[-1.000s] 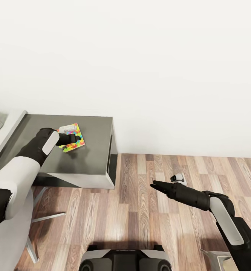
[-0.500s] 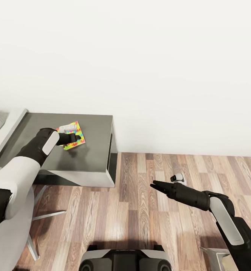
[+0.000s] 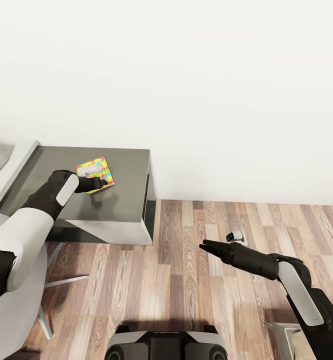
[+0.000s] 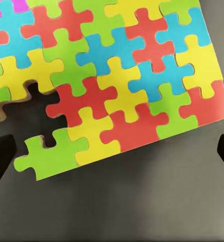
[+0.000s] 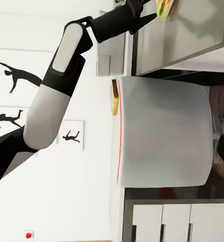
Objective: Put all the toys in the child's room - the three board games (two on the bed and one on the table), the two jigsaw puzzles on the table, and the tennis ball on the table - inside the toy box on the table in the child's room.
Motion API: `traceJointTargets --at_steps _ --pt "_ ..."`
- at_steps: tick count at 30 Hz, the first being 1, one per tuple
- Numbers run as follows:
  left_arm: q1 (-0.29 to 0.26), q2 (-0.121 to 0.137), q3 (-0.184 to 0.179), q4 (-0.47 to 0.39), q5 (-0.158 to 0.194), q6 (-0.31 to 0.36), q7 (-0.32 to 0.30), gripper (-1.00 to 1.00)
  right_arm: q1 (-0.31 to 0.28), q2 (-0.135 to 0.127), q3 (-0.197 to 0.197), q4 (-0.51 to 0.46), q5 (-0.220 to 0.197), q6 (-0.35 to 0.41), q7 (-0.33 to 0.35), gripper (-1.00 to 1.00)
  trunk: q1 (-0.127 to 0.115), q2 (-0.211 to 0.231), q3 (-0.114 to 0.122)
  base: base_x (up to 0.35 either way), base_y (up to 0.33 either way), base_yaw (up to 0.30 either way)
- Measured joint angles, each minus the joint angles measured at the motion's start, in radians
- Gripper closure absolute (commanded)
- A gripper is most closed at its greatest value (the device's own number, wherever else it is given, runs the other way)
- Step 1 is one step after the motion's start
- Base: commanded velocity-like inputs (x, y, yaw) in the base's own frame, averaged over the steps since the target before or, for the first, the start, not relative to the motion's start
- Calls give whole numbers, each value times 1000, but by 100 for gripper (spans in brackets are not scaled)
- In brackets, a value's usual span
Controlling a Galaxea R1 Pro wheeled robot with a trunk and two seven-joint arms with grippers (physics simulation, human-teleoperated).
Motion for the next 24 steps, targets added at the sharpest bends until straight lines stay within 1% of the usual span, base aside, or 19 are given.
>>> traceJointTargets --at_steps 14,24 --pt "0 -1 -1 0 -1 0 0 -100 0 0 0 0 0 0 0 -100 0 0 0 -2 0 0" --pt "0 -1 -1 0 0 -1 0 -100 0 0 0 0 0 0 0 -100 0 0 -4 36 0 0"
